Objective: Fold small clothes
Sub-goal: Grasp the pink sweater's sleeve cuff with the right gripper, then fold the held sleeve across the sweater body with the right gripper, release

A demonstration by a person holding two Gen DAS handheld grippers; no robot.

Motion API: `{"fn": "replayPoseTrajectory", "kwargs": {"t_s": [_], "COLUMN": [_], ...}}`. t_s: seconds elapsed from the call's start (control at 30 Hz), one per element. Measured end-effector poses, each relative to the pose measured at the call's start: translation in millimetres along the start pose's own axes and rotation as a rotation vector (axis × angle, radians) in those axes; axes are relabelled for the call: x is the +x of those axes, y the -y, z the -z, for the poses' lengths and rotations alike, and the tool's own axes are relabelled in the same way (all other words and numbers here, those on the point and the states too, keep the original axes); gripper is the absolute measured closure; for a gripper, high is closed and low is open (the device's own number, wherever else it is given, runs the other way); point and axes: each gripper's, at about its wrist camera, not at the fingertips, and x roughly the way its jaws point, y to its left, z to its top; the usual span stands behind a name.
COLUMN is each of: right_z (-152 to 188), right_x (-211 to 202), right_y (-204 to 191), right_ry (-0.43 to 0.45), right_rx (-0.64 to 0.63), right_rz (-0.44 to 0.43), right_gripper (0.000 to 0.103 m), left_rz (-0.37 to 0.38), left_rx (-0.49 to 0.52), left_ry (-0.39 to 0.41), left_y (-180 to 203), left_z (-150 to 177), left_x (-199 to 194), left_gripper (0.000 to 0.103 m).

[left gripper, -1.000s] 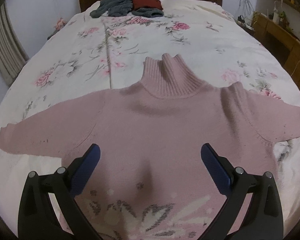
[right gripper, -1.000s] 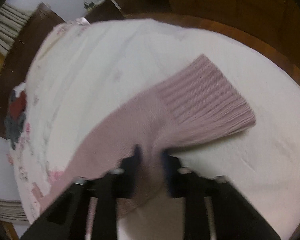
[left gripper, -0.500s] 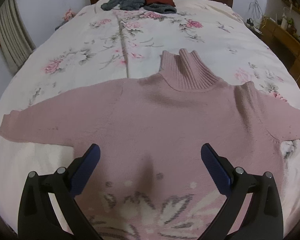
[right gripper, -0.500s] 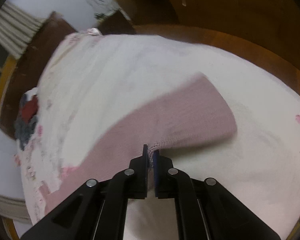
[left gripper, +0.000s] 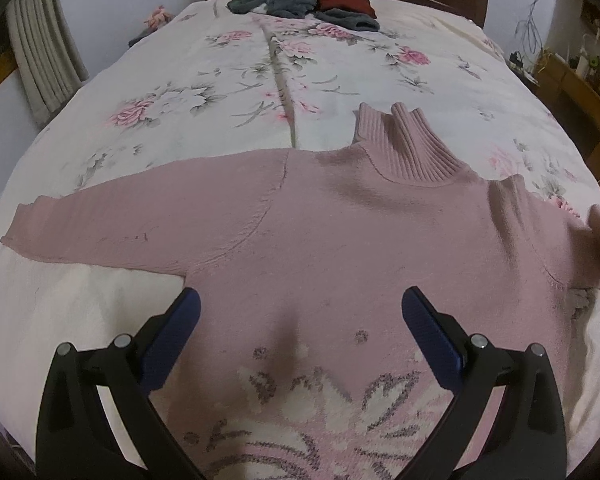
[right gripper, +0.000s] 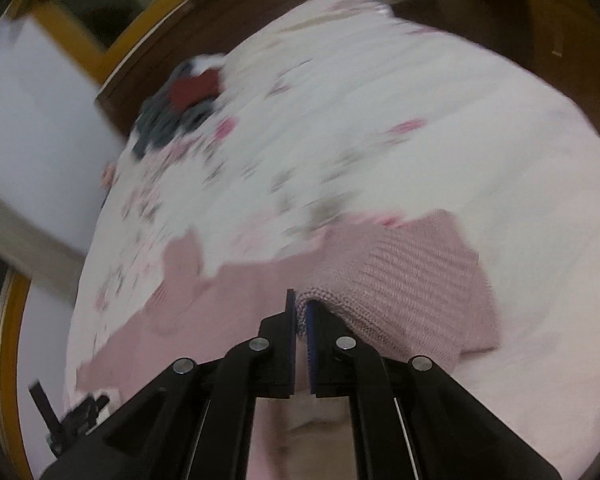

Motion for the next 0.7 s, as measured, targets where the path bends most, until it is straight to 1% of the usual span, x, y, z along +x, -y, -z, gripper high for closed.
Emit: {"fn": "replayPoseTrajectory", "kwargs": {"t_s": [0.07,0.2,0.3,0.4,0.47,0.53,0.6,0.67,0.7], "right_z": [15,39,58,71,79,89,98,108,112], "right_x": [12,35,50,71,82,96,108,121,126], "right_y": [-28,-77,-107,-130,-139,-147,-146,-143,-142], "right_ry": [-0.016,-0.054,-0.08,-0.114,-0.14,-0.172,-0.206,-0.267,-0.288], "right_rx": [-0.06,-0.143,-0.2,-0.231,-0.248,-0.274,-0.279,-0.282,-0.283], "right_rz": [-0.01,-0.083,-0.121,-0.156,-0.16,-0.144,-0.134,-0.133,-0.126], "right_gripper": [0.099,0.099,0.099,0.099,0.099,0.099,0.099,0.098,0.094], "left_rz": [0.008,0.026,0.036,0.047,0.052,0.061,0.067,0.075,0.078], "left_rx": [-0.009,-0.025,-0.029,-0.036,-0.044,-0.056,-0.063,-0.065,-0.064], "left_ry": [-0.001,-0.008,-0.011,-0.018,-0.023,-0.03,-0.033,-0.033,-0.034], "left_y": [-3,-6,-8,-9,-11,-12,-12,-10,-8], "left_z": [-1,-2,-1,0,0,0,0,-2,-3], "left_x": [0,1,2,4,6,8,9,10,10], "left_gripper": [0.003,0.003,0.003,0.003,0.003,0.003,0.003,0.003,0.003]}}
